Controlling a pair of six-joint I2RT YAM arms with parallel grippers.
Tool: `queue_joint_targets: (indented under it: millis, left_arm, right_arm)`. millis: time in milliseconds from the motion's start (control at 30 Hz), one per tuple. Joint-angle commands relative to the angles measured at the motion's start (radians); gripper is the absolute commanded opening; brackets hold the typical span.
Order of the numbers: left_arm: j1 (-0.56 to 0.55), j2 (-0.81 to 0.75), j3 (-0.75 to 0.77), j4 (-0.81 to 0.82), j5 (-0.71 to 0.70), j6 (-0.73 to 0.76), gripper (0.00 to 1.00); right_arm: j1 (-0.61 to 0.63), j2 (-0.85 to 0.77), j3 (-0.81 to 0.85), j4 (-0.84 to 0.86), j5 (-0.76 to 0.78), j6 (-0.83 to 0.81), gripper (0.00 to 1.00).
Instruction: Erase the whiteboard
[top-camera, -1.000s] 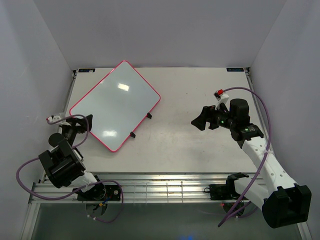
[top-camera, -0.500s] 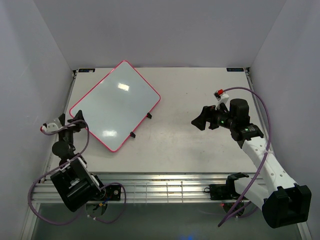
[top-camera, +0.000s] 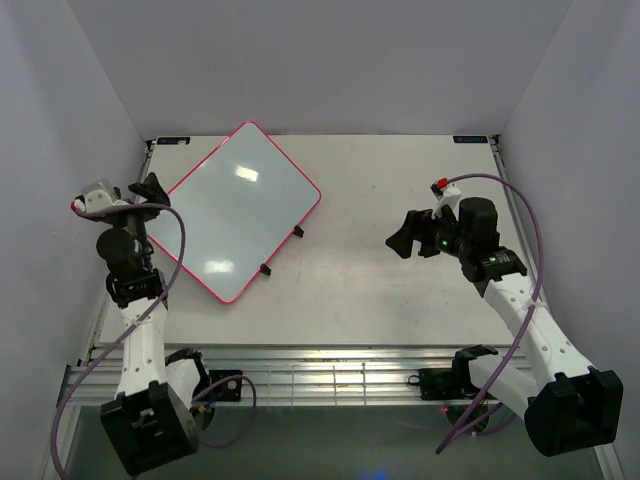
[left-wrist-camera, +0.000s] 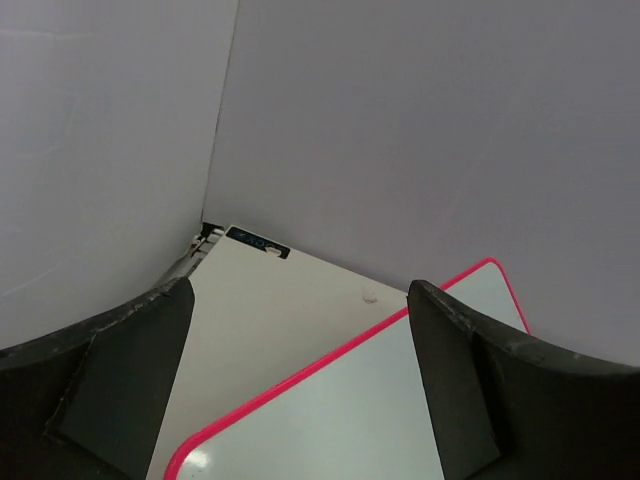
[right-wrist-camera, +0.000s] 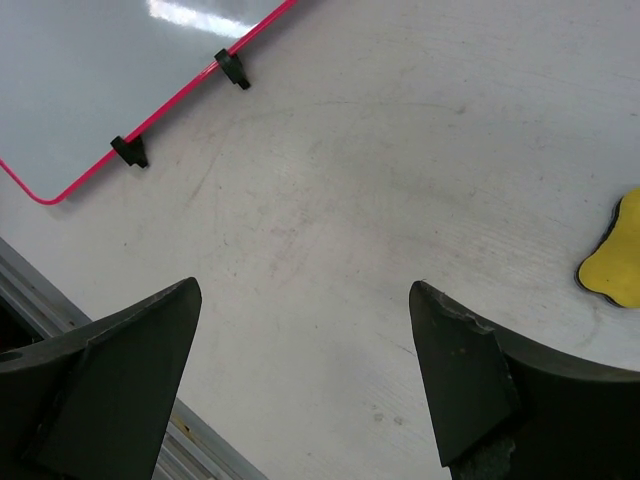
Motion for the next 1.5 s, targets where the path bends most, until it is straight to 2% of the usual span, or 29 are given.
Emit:
queue_joint_targets:
  millis: [0, 33, 67, 133, 167, 233, 267, 333, 400, 467, 567, 633, 700, 767, 833, 967, 1167, 1467]
  left_arm:
    - [-0.185, -0.122, 0.108, -0.387, -0.367, 0.232, 0.98]
    - [-0.285, -0.188, 0.131, -0.397, -0.353, 0.277, 0.98]
    - [-0.328, -0.22, 0.14, -0.432, -0.332, 0.304, 0.98]
    - [-0.406, -0.275, 0.213, -0.538, -0.332, 0.248, 0.98]
    - [-0.44, -0.292, 0.258, -0.73, -0.326, 0.198, 0.98]
    - [-0.448, -0.283, 0.345, -0.908, -0.291, 0.136, 0.98]
    - [-0.451, -0.285, 0.399, -1.036, -0.215, 0.136, 0.98]
    - [-0.453, -0.3, 0.429, -1.13, -0.157, 0.109, 0.98]
    - [-0.453, -0.358, 0.415, -1.198, -0.084, 0.075, 0.98]
    - [-0.453, -0.401, 0.369, -1.23, -0.048, 0.05, 0.98]
    - [-0.467, -0.473, 0.341, -1.276, -0.025, 0.059, 0.98]
    - [-0.502, -0.49, 0.37, -1.309, -0.089, 0.067, 0.98]
    - [-0.543, -0.495, 0.398, -1.339, -0.121, 0.133, 0.98]
    - [-0.614, -0.504, 0.419, -1.347, -0.256, 0.16, 0.98]
    - [-0.681, -0.513, 0.427, -1.346, -0.377, 0.185, 0.98]
    - [-0.729, -0.562, 0.41, -1.32, -0.483, 0.191, 0.98]
    - [-0.73, -0.581, 0.366, -1.28, -0.485, 0.173, 0.98]
    - [-0.73, -0.605, 0.326, -1.169, -0.473, 0.21, 0.98]
  right_arm:
    - [0.005, -0.013, 0.01, 0.007, 0.063, -0.018, 0.9]
    - [0.005, -0.019, 0.016, -0.005, 0.077, -0.019, 0.9]
    - [0.006, -0.038, 0.02, -0.009, 0.112, -0.019, 0.9]
    - [0.016, -0.082, 0.042, -0.043, 0.166, -0.018, 0.9]
    - [0.037, -0.102, 0.052, -0.06, 0.23, -0.015, 0.9]
    - [0.058, -0.168, 0.085, -0.091, 0.267, -0.009, 0.9]
    - [0.071, -0.188, 0.094, -0.12, 0.282, -0.009, 0.9]
    - [0.075, -0.24, 0.128, -0.16, 0.302, -0.018, 0.9]
    - [0.091, -0.268, 0.149, -0.241, 0.397, -0.013, 0.9]
    - [0.102, -0.309, 0.161, -0.275, 0.45, -0.01, 0.9]
    - [0.102, -0.369, 0.158, -0.299, 0.357, -0.068, 0.9]
    - [0.102, -0.406, 0.174, -0.373, 0.367, -0.088, 0.9]
    - [0.1, -0.426, 0.204, -0.439, 0.498, -0.079, 0.9]
    - [0.102, -0.467, 0.201, -0.5, 0.633, -0.072, 0.9]
    - [0.1, -0.509, 0.194, -0.522, 0.68, -0.087, 0.9]
    - [0.1, -0.538, 0.204, -0.546, 0.733, -0.115, 0.9]
    - [0.102, -0.524, 0.197, -0.56, 0.803, -0.135, 0.9]
    - [0.102, -0.573, 0.146, -0.481, 0.763, -0.165, 0.9]
